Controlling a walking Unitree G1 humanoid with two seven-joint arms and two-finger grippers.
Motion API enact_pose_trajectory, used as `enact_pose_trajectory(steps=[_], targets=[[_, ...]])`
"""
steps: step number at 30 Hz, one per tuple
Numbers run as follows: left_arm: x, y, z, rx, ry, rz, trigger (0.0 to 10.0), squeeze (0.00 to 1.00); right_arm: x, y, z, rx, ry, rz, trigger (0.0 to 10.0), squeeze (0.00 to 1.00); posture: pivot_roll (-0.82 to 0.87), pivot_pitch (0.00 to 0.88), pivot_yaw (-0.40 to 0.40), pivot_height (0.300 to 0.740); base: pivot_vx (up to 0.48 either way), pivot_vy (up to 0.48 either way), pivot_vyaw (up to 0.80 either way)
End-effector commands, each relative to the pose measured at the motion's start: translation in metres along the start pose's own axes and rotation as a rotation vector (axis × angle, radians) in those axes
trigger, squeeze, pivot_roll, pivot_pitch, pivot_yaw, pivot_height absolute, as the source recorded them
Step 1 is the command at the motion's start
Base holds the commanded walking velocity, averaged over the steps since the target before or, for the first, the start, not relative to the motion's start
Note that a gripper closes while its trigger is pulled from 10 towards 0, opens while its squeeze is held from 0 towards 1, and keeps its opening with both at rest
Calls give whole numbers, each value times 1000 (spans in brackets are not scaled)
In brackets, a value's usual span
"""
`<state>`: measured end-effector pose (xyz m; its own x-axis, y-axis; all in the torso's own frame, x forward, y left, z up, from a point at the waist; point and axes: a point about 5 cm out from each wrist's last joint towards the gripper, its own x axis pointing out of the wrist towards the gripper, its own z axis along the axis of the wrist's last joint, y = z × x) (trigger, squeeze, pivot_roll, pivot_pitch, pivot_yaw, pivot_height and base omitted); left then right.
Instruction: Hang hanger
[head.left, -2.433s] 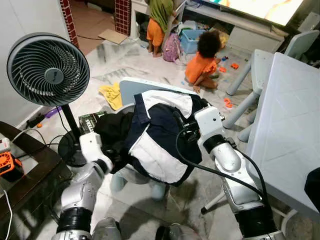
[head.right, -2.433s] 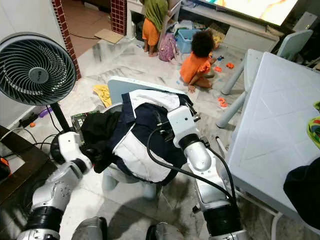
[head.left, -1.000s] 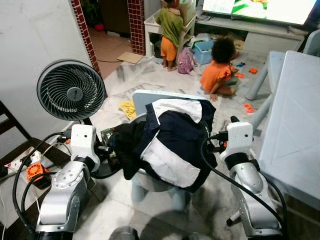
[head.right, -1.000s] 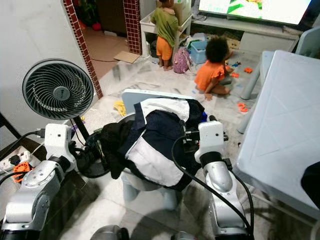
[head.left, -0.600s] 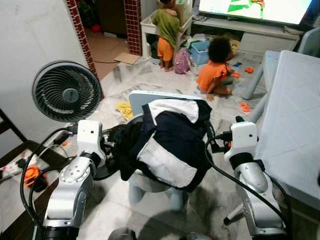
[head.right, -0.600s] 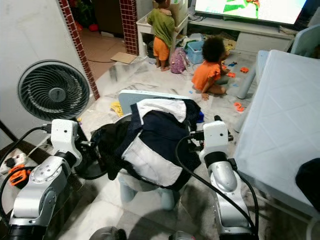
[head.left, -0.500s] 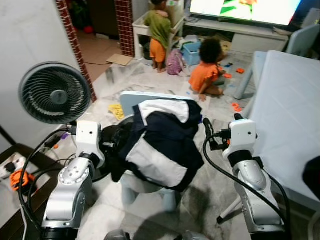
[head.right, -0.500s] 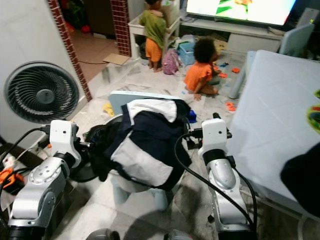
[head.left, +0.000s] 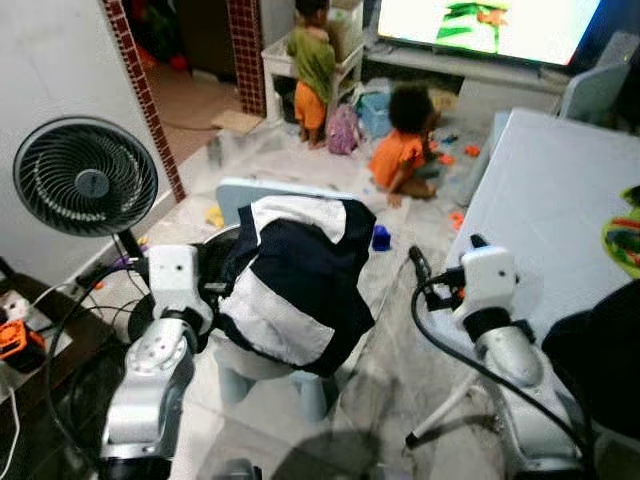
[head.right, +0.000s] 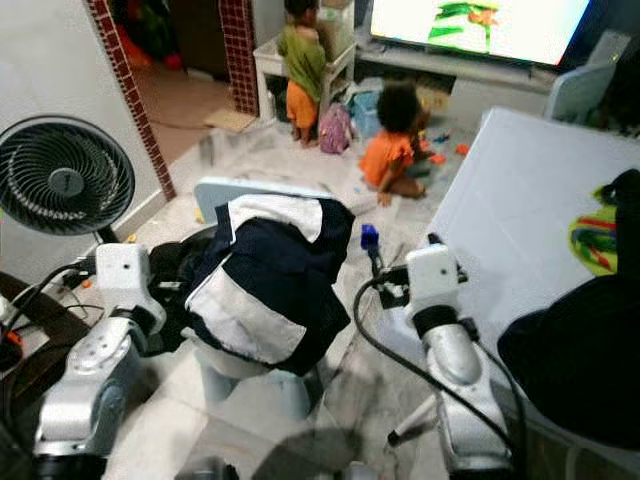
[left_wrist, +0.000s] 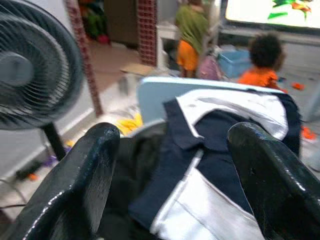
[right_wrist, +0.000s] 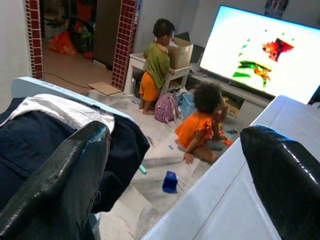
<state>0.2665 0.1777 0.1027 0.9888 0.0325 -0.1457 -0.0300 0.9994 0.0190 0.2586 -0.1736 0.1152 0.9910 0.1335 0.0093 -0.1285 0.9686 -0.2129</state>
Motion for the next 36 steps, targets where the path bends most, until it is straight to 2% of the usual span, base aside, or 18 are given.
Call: enact_pose_trajectory(steps=[1, 3, 4, 5, 7, 10, 16, 19, 23, 24, 25, 27, 29, 32, 36], targets=[[-1, 7, 0, 62, -18, 34, 10000, 0, 2, 4, 8, 1, -36, 22, 10000, 0, 12, 8, -24, 740, 0, 0, 694], [-4, 8, -1, 116, -49, 30, 10000, 0, 1, 5, 8, 6, -35, 24, 10000, 0, 12, 8, -24, 740, 0, 0, 722], [-4, 8, -1, 116, -49, 30, 10000, 0, 1, 5, 8, 6, -35, 24, 10000, 0, 12, 8, -24, 740, 0, 0, 750], [-8, 9, -4, 167, -67, 25, 10000, 0, 0, 6, 8, 13, -33, 26, 10000, 0, 11, 10, -25, 740, 0, 0, 0], [-9, 10, -5, 177, -77, 26, 10000, 0, 0, 6, 8, 21, -34, 25, 10000, 0, 12, 12, -25, 740, 0, 0, 0], [-10, 16, -9, 240, -99, 57, 10000, 0, 0, 6, 8, 38, -36, 21, 10000, 0, 9, 18, -29, 740, 0, 0, 0], [-11, 16, -11, 251, -132, 37, 10000, 0, -1, 6, 9, 44, -38, 23, 10000, 0, 9, 28, -35, 740, 0, 0, 0], [-12, 10, -9, 226, -163, -30, 10000, 0, -1, 6, 10, 46, -40, 26, 10000, 0, 9, 39, -45, 740, 0, 0, 0], [-12, 7, -9, 209, -163, -51, 10000, 0, -1, 6, 11, 43, -41, 30, 10000, 0, 9, 44, -54, 740, 0, 0, 0], [-11, 6, -12, 173, -147, -57, 10000, 0, 0, 6, 12, 35, -43, 41, 10000, 0, 4, 49, -63, 740, 0, 0, 0], [-7, 5, -16, 100, -111, -31, 10000, 0, 0, 6, 14, 4, -44, 66, 10000, 0, -9, 57, -82, 740, 0, 0, 0], [-7, 5, -16, 100, -111, -31, 10000, 0, 0, 6, 14, 4, -44, 66, 10000, 0, -9, 57, -82, 740, 0, 0, 0], [-3, 5, -19, 48, -101, 5, 10000, 0, -1, 6, 14, -39, -39, 99, 10000, 0, -22, 60, -94, 740, 0, 0, 794], [0, 6, -22, 27, -91, 19, 10000, 0, -2, 4, 15, -29, -38, 94, 10000, 0, -30, 64, -99, 740, 0, 0, 794], [4, 5, -24, -6, -70, 17, 10000, 0, -6, -1, 16, -16, -25, 79, 10000, 0, -48, 79, -112, 740, 0, 0, 0]])
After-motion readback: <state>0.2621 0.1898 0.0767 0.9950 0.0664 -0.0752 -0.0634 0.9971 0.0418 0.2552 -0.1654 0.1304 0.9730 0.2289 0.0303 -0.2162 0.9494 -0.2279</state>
